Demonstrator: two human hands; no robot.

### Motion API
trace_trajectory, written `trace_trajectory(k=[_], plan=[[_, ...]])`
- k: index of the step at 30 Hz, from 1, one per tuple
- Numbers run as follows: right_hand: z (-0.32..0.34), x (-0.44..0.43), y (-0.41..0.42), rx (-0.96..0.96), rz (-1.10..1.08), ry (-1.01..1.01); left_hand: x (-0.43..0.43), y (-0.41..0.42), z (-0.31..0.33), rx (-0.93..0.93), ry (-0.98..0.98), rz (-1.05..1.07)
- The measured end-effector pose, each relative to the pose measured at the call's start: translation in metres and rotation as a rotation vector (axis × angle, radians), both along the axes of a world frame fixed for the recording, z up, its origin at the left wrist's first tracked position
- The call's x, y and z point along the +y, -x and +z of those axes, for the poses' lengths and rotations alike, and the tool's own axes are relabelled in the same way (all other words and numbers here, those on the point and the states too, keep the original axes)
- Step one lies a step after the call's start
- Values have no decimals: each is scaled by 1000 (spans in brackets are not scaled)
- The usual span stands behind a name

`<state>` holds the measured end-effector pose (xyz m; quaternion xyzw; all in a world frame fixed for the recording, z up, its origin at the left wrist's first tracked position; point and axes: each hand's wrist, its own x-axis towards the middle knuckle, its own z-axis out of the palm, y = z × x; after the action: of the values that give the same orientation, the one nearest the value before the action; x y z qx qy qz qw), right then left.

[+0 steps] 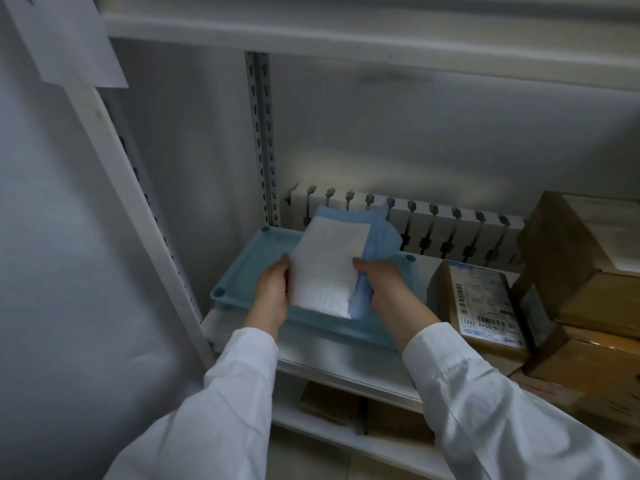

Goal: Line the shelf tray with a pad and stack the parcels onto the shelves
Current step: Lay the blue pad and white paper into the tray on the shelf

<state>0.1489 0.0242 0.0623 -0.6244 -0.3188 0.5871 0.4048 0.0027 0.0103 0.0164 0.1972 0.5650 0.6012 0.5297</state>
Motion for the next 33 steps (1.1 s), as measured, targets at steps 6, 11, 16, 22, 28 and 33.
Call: trace_trajectory(k=[6,11,16,22,28,33], plan=[[4,11,-10,-97,-144,-96,11,-16,-25,470,186,-285],[9,8,-15,-76,-214,-159,-2,-30,-62,1172,241,-780],[11,3,-16,-75,-227,-173,-6,-30,-68,1350,200,-752],[9,0,-8,-60,-186,-165,-15,-27,-64,1236,232,-809],[1,-7,4,-28,-171,-153,-25,-24,-59,1195,271,-880],[2,-12,7,-16,-178,-154,-27,-19,-40,1121,275,-694]])
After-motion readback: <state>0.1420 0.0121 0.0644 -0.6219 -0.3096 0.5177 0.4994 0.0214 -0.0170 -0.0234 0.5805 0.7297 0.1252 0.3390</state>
